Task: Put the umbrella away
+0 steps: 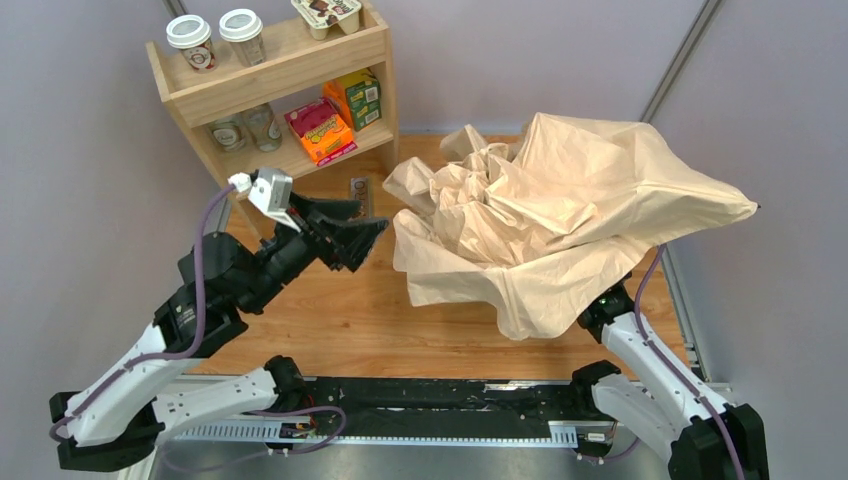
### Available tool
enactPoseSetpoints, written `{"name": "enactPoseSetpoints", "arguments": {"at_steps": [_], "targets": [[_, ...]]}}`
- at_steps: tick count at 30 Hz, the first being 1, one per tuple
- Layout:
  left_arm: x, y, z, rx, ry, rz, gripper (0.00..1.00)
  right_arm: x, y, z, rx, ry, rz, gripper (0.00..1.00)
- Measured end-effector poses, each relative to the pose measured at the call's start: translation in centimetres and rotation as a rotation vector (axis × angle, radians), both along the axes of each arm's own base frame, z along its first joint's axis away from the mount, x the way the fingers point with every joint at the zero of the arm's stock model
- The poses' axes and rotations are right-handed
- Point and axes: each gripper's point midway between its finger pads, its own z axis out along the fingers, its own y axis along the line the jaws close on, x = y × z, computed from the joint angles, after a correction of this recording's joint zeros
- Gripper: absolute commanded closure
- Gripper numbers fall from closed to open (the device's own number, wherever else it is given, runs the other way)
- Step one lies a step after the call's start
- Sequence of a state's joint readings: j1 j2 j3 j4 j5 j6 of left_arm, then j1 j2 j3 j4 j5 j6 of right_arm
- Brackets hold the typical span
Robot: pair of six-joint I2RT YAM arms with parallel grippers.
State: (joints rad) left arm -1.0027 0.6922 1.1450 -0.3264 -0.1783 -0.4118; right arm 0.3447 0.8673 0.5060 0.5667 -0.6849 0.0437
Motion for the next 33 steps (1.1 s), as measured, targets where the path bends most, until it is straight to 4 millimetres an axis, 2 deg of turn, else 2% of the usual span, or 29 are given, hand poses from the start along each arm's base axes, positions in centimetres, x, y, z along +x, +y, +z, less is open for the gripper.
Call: {"name": "enactPoseSetpoints", "arguments": {"at_steps": [3,6,8,10,13,17,20,23,25,26,28,30,33], "targets": [[2.7,-0.4,1.9,-0.007,-0.016,0.094,0.21,-0.4,0.0,0.1,-0.009,-0.039,0.014,1.0],[4.3,-2.9,2.2,0.022,-0.03,0.059,0.21,-1.1,0.0,0.8,-0.011,-0.081,0.029,1.0],[4.9,-5.2,2.3,0.041,-0.043,-0.012,0.21,-1.8,0.0,1.5,-0.011,-0.113,0.043,1.0],[5.0,-7.5,1.3,0.068,-0.045,-0.105,0.21,-2.4,0.0,2.0,-0.01,-0.139,0.056,1.0],[4.4,-9.1,0.1,0.087,-0.041,-0.201,0.2,-2.9,0.0,2.4,-0.008,-0.161,0.074,1.0],[3.9,-8.9,0.0,0.045,-0.055,-0.248,0.31,-3.1,0.1,2.2,-0.014,-0.156,0.089,1.0],[4.1,-8.8,1.1,-0.007,-0.065,-0.274,0.37,-3.2,0.2,2.2,-0.015,-0.153,0.092,1.0],[4.4,-9.4,1.5,-0.03,-0.06,-0.306,0.39,-3.2,0.2,2.1,-0.015,-0.149,0.096,1.0],[4.8,-10.2,1.1,-0.029,-0.046,-0.324,0.46,-3.1,0.2,2.0,-0.016,-0.146,0.096,1.0],[5.0,-10.5,0.6,-0.025,-0.03,-0.334,0.46,-3.1,0.2,2.0,-0.016,-0.144,0.096,1.0],[5.2,-11.0,-0.1,-0.017,-0.006,-0.346,0.46,-3.1,0.3,2.0,-0.014,-0.139,0.096,1.0],[5.3,-11.0,-0.5,-0.014,0.001,-0.343,0.37,-3.0,0.2,2.0,-0.006,-0.127,0.091,1.0],[4.9,-9.5,-0.9,-0.02,-0.016,-0.301,0.22,-2.8,0.2,2.1,0.016,-0.099,0.085,1.0]]}}
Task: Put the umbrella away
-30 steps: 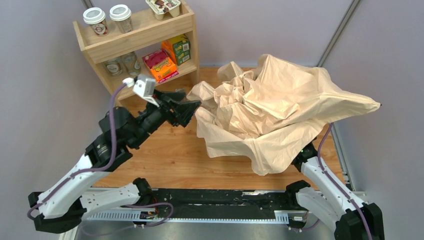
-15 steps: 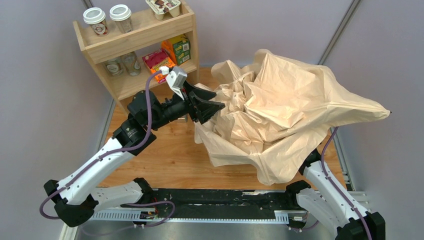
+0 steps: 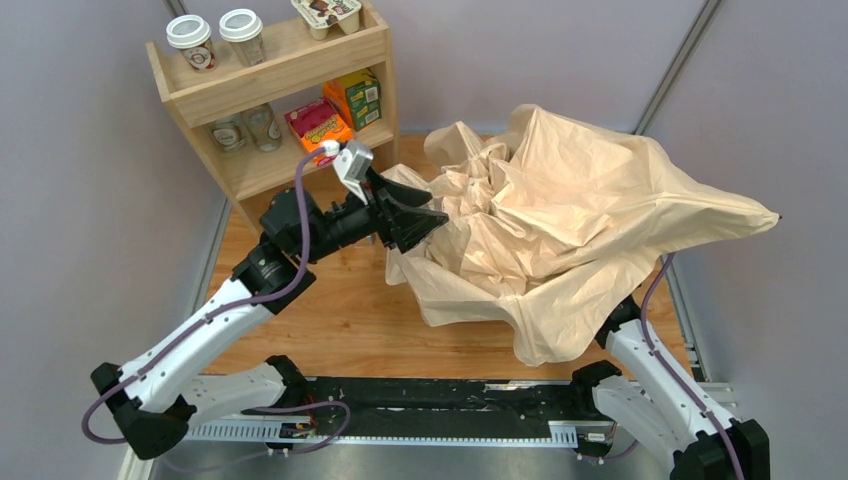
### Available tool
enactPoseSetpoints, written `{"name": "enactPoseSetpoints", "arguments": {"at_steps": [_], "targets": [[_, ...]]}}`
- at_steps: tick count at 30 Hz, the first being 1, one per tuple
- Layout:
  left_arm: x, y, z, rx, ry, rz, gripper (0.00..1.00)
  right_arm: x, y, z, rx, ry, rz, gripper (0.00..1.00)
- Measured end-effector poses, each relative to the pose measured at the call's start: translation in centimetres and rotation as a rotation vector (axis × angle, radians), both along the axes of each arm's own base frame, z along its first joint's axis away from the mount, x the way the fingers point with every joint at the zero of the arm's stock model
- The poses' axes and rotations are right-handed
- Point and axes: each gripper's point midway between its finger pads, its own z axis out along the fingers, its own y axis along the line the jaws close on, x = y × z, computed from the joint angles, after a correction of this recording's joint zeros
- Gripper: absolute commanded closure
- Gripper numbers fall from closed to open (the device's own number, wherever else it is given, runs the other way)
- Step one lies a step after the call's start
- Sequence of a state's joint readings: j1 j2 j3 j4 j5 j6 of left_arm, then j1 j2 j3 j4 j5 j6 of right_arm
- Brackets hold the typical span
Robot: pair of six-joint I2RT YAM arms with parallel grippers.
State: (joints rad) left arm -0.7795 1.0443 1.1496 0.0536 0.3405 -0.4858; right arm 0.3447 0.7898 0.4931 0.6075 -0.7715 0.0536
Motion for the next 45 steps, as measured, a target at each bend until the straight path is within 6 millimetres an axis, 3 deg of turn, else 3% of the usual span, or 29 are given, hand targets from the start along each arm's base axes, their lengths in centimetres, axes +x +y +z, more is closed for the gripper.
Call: {"name": "enactPoseSetpoints", "arguments": {"at_steps": [4,7,12,15,19,24,29,32,37,41,45], "targets": [[-1.6,2.8,0.1,-0.032,-0.038,0.05,0.2,0.3,0.1,0.1,0.031,0.043,-0.003,1.0],[-2.2,3.5,0.2,-0.065,-0.06,0.057,0.2,0.5,0.1,0.3,0.054,0.066,-0.003,1.0],[-1.3,1.9,-0.5,-0.082,-0.036,0.027,0.2,0.2,0.1,0.9,0.088,0.081,0.01,1.0],[0.0,0.6,-2.6,-0.042,0.008,0.028,0.24,-0.1,0.2,1.5,0.111,0.083,0.026,1.0],[0.4,0.8,-4.3,-0.012,0.02,0.049,0.24,-0.7,0.4,1.9,0.129,0.097,0.061,1.0],[-1.3,0.9,-2.3,-0.058,-0.051,-0.028,0.39,-1.2,0.6,2.0,0.151,0.149,0.091,1.0],[-2.8,1.6,-1.8,-0.078,-0.067,-0.063,0.32,-0.8,0.5,2.1,0.175,0.214,0.075,1.0],[-4.1,3.3,-1.4,-0.074,-0.073,-0.042,0.25,-0.2,0.3,2.4,0.191,0.253,0.052,1.0],[-6.5,5.7,0.3,-0.081,-0.094,-0.038,0.25,1.3,-0.2,2.7,0.229,0.307,-0.028,1.0],[-7.0,4.3,2.9,-0.086,-0.066,-0.125,0.24,3.0,-1.1,2.1,0.249,0.313,-0.184,1.0],[-6.0,1.5,2.5,-0.07,0.001,-0.18,0.24,4.2,-1.8,2.1,0.243,0.246,-0.339,1.0]]}}
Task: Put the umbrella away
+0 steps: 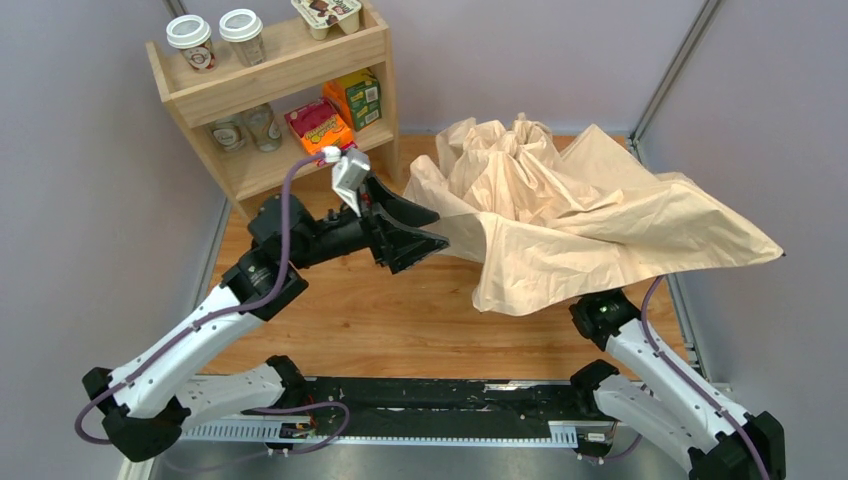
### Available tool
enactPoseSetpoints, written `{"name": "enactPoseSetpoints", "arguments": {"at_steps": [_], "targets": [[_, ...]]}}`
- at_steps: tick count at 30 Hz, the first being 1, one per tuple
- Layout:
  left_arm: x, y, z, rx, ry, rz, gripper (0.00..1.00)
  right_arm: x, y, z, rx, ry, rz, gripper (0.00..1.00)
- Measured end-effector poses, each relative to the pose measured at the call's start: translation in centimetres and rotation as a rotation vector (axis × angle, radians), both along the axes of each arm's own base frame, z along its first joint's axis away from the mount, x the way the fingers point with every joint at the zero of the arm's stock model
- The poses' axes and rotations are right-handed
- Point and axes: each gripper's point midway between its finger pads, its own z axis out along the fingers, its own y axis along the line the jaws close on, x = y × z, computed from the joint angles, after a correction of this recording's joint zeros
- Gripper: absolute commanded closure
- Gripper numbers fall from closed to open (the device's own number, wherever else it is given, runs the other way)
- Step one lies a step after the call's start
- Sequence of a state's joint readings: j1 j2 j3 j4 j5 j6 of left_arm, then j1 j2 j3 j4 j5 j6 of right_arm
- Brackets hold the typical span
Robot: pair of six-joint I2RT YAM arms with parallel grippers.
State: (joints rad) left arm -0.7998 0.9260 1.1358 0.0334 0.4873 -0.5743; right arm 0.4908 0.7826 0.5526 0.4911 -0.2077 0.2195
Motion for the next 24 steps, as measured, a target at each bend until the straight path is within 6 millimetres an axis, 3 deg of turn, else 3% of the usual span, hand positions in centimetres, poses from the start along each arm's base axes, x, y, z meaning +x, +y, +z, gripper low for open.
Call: {"name": "enactPoseSetpoints", "arguments": {"at_steps": [5,12,18,24], "targets": [[-0.4,-2.7,-3.0,0.071,0.07,0.018,0.23,2.3,-1.7,-0.6,-0.045,-0.019,-0.194,1.0],[-0.2,-2.8,-2.9,0.03,0.098,0.056,0.23,4.0,-2.9,-2.3,-0.104,-0.002,-0.303,1.0],[0.7,-2.2,-2.4,0.007,0.103,0.122,0.23,3.9,-2.8,-2.9,-0.142,-0.019,-0.297,1.0],[3.1,-4.4,-3.1,0.068,0.089,0.166,0.23,2.3,-1.6,-2.7,-0.16,-0.054,-0.196,1.0]]}}
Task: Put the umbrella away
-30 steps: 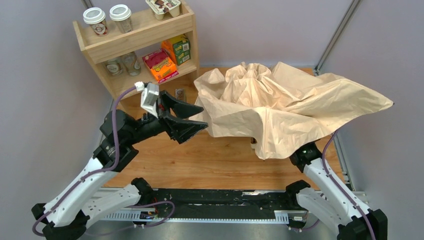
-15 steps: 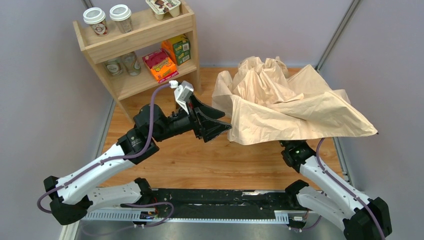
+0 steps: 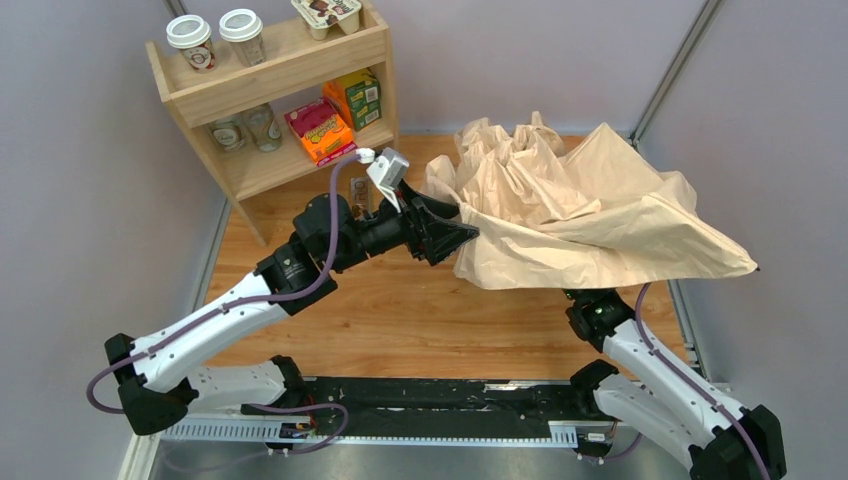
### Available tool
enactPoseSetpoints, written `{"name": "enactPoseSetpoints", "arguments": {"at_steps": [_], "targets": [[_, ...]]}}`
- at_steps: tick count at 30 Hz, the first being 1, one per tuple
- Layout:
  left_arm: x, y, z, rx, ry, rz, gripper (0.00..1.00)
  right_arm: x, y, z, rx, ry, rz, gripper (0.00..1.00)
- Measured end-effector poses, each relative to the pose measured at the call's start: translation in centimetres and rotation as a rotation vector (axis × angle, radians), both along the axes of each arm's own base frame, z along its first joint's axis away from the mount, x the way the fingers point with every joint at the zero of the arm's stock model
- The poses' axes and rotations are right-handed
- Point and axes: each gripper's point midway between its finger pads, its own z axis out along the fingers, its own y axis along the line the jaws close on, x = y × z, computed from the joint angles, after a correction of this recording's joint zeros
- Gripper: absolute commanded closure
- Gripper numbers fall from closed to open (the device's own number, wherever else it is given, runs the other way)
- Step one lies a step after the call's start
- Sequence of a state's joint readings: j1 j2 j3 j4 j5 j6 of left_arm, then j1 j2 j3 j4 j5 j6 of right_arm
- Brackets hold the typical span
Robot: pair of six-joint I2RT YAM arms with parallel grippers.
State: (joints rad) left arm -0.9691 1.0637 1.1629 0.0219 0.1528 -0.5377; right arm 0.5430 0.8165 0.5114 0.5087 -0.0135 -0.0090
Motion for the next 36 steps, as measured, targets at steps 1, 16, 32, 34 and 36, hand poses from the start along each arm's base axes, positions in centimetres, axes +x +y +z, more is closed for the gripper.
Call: {"name": "enactPoseSetpoints", "arguments": {"at_steps": [1,16,32,34,36], "targets": [[0.3,-0.4,-0.5,0.015,0.004,0.001,0.23,-0.4,0.2,0.3,0.0,-0.01,0.021,1.0],[1.2,-1.1,-2.0,0.087,-0.083,0.012,0.3,-7.4,4.9,0.3,-0.049,-0.087,0.458,1.0],[-0.4,0.6,-2.8,0.054,-0.052,-0.002,0.23,-10.0,5.8,0.3,0.013,-0.061,0.602,1.0],[-0.8,1.1,-3.4,0.049,-0.028,0.0,0.23,-10.3,5.7,0.4,0.01,-0.074,0.609,1.0],[-1.1,1.6,-3.8,0.041,-0.009,0.0,0.23,-10.7,5.6,0.7,0.001,-0.097,0.617,1.0]]}}
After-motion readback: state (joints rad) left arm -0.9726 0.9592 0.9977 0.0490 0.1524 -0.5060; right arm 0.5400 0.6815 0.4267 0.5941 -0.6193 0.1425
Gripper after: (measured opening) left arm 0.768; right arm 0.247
